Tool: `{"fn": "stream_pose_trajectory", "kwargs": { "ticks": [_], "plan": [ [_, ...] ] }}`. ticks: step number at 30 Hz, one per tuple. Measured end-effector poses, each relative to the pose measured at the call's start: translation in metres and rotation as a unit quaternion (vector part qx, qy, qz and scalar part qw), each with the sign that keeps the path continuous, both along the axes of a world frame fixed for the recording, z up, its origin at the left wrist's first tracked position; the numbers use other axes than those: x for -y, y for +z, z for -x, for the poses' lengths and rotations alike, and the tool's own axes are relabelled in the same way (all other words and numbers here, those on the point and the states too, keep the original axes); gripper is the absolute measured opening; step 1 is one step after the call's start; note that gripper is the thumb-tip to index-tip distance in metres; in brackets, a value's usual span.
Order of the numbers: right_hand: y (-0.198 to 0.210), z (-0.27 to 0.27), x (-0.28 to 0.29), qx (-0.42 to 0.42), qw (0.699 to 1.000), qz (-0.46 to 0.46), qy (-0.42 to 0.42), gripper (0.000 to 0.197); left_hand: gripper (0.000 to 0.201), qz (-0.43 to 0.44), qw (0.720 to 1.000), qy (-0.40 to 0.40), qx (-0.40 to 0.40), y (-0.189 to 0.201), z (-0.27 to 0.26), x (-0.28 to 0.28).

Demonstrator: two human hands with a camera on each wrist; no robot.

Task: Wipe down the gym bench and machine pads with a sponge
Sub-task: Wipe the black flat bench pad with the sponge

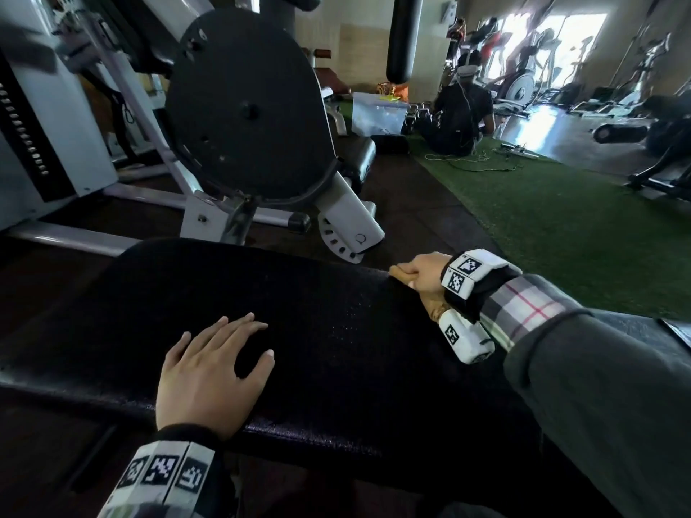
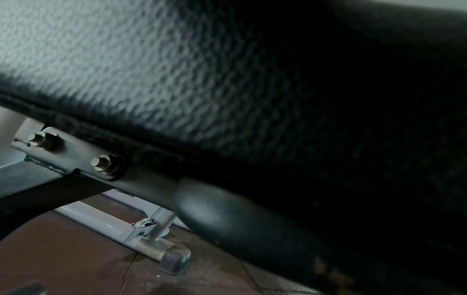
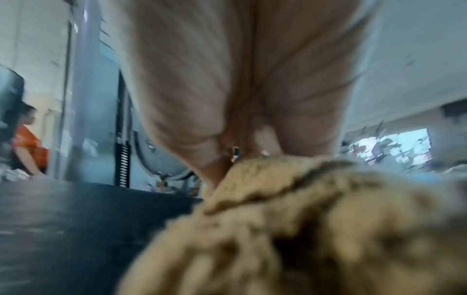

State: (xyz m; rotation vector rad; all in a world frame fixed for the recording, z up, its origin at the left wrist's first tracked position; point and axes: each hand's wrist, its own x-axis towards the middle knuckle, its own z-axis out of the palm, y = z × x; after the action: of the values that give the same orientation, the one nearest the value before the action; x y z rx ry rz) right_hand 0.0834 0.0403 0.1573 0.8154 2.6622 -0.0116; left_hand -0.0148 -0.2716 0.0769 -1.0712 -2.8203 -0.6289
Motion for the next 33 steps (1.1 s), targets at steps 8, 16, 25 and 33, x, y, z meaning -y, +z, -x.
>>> {"fn": "stream_pose_trajectory", "kwargs": {
  "ticks": [8, 16, 25, 33],
  "plan": [
    [-0.013, -0.061, 0.004, -0.042, 0.986, 0.096, 0.133, 0.053, 0.061, -0.003, 1.0, -0.002, 0.003, -0.002, 0.0, 0.0],
    [-0.003, -0.029, -0.025, -0.016, 0.998, 0.023, 0.054, 0.055, 0.058, -0.008, 1.0, 0.004, 0.002, -0.002, 0.001, -0.003],
    [-0.008, -0.046, 0.015, -0.045, 0.986, 0.078, 0.139, 0.047, 0.05, -0.012, 1.0, 0.006, 0.0, -0.002, 0.0, -0.001],
    [-0.003, -0.059, -0.019, -0.026, 0.996, 0.042, 0.069, 0.054, 0.056, -0.019, 1.0, 0.008, -0.002, -0.002, 0.0, -0.002]
  ]
}}
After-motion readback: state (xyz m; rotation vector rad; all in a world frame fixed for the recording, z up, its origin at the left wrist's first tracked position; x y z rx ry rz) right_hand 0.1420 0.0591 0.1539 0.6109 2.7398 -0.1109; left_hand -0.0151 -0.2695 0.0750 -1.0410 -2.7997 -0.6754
